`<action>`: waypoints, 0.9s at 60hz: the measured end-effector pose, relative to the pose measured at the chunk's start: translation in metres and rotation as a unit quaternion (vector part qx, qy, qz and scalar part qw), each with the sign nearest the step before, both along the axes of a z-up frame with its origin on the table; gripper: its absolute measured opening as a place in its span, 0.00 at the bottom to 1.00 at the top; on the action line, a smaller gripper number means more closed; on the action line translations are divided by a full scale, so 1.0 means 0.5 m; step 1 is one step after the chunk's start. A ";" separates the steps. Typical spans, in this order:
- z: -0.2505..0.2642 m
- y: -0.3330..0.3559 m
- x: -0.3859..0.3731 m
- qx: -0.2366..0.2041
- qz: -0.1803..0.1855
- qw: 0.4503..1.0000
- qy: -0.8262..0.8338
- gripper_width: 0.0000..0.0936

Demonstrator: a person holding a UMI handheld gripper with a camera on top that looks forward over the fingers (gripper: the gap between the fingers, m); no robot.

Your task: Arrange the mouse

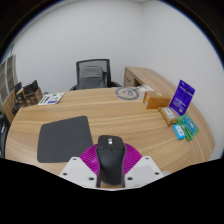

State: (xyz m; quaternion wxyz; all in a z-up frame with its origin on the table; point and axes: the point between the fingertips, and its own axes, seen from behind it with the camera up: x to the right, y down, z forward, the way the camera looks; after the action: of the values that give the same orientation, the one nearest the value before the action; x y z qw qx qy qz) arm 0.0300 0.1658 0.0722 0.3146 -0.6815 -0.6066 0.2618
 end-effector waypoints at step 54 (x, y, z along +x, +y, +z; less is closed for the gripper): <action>-0.161 -0.400 -0.182 -0.008 0.097 0.995 -0.021 0.36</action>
State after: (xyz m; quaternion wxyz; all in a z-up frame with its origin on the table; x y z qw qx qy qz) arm -0.0608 -0.0342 -0.0081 0.2694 -0.6277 -0.6740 0.2814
